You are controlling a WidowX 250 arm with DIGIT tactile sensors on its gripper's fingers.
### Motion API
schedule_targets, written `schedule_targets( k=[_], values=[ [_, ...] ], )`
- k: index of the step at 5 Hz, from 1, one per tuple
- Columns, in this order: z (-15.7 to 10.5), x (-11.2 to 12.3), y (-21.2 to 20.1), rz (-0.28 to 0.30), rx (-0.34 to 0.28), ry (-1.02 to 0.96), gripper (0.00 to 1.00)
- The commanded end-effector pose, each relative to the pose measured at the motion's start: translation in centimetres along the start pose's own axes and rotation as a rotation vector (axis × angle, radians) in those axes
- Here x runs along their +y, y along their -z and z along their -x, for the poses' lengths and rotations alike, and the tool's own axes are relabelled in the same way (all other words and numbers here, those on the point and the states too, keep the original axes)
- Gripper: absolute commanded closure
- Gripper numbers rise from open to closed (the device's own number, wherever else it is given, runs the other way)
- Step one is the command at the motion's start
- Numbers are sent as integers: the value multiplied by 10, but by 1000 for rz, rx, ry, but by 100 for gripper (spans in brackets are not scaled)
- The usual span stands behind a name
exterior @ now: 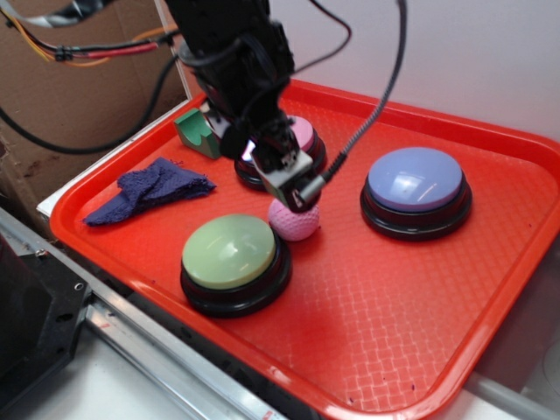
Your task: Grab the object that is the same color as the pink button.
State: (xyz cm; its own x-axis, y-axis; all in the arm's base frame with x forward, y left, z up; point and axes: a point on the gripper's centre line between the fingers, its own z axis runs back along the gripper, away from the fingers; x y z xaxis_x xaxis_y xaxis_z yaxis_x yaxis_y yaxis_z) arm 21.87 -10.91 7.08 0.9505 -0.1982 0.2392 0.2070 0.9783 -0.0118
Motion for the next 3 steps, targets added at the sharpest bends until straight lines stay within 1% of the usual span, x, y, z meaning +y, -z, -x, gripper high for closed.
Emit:
schedule_targets(
  k=[1, 2, 3],
  values=[
    [-4, -3, 31, 32, 35, -7, 0],
    [-5, -2, 44, 17, 66, -2, 0],
    [-4, -6, 49, 16, 74, -11, 22]
  ],
)
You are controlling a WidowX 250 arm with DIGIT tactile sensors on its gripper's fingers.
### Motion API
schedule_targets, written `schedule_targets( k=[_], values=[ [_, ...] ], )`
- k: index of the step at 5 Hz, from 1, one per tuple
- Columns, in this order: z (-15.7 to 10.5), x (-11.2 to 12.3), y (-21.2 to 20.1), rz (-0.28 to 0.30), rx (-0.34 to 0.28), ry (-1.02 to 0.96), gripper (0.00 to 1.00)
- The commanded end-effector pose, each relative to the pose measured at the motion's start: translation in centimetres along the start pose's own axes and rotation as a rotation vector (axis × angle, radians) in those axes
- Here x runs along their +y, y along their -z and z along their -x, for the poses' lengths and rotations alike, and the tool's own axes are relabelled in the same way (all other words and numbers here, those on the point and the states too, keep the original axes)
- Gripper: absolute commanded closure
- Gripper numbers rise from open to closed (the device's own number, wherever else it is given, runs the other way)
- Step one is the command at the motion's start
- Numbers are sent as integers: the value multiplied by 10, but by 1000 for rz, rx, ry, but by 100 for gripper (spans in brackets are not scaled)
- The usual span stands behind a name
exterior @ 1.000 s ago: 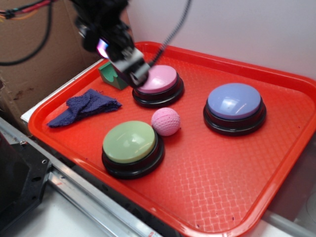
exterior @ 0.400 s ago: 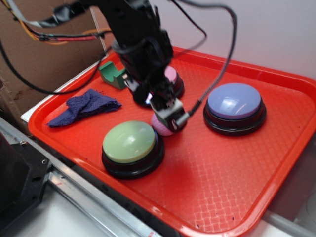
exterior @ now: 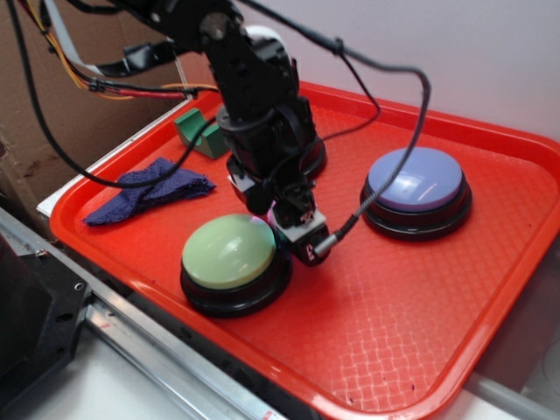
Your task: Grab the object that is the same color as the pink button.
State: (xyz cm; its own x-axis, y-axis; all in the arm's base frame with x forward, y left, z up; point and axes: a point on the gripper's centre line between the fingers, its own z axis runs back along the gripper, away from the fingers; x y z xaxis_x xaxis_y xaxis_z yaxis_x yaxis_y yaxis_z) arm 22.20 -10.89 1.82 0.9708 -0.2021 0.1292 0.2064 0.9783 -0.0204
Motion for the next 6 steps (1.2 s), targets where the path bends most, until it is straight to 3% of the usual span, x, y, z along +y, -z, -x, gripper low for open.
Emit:
schedule_targets(
  k=[1, 3, 5, 6],
  values=[
    [-13, -8, -6, 0, -32, -4, 100],
    [-14, -13, -45, 34, 18, 5, 100],
    [-15, -15, -117, 147, 109, 224, 100],
    [-7, -10, -159, 124, 43, 195, 100]
  ],
)
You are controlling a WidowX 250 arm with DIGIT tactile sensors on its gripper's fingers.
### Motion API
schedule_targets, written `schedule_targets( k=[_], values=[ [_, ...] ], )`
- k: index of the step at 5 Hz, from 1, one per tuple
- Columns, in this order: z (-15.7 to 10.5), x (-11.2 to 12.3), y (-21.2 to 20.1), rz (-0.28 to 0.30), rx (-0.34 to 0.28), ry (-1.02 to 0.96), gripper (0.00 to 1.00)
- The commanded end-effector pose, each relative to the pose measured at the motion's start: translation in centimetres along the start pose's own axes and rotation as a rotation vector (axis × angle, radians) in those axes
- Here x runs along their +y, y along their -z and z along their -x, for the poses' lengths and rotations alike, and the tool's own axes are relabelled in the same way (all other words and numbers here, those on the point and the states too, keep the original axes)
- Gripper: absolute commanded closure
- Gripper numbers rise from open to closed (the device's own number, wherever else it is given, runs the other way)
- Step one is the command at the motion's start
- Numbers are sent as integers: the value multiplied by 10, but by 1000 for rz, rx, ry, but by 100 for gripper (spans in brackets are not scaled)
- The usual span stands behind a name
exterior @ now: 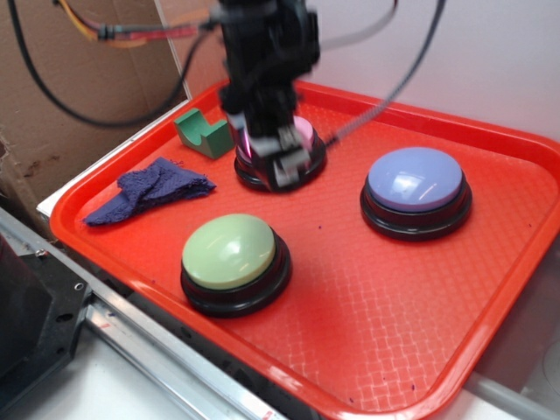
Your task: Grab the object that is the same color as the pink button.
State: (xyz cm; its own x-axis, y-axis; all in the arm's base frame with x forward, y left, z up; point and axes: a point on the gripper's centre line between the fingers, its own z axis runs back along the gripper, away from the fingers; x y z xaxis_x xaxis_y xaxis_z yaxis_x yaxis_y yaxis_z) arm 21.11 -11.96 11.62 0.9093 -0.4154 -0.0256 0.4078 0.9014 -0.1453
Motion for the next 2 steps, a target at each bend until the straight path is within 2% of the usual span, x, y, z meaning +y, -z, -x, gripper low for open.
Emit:
schedule_targets(
  k=[1, 2],
  values=[
    [21, -1, -73, -73, -158, -58, 100],
    [24, 7, -66, -52, -116, -133, 100]
  ],
)
